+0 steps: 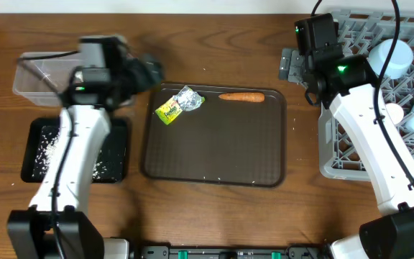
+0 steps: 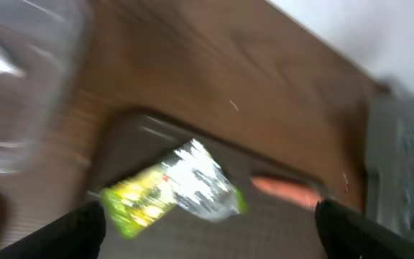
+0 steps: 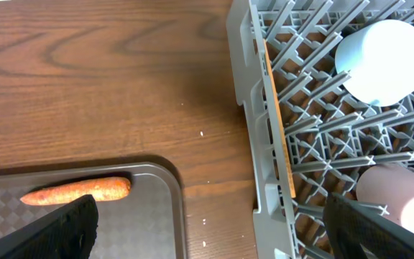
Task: Sort waste into correct bins and load items into the dishwasher rack
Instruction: 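Carry the tissue to the clear plastic container and release it, then lower the left gripper onto the foil snack wrapper and grasp it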
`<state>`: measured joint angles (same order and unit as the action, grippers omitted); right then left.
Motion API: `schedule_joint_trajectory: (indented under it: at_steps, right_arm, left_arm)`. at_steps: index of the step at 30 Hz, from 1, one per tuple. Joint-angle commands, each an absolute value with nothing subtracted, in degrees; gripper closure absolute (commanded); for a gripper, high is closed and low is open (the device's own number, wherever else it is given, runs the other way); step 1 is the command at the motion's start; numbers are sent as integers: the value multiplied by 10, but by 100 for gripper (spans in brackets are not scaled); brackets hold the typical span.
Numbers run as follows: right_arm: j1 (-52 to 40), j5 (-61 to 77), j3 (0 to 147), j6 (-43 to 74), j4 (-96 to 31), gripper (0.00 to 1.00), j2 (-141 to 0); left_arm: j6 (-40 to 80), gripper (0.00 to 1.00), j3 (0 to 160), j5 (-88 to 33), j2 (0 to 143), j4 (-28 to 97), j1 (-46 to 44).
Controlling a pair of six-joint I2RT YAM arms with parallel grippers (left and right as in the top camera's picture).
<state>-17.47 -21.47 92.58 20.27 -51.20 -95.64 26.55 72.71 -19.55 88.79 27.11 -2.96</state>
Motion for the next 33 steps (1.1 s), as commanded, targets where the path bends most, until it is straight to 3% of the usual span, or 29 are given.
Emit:
schedule_joint_trajectory:
  at_steps: [1,9,33]
  right_arm:
    - [-170,-224,929,197,-512,1,-960]
    - [-170,-224,929,197,-512,1,-960]
    - [-170,-224,929,197,-512,1,-960]
  left_arm:
    - [251,4,733,-203,900,276,-72]
    - [254,1,733,-199,943,276,-147]
    - [278,2,732,-200,1060,260,-183]
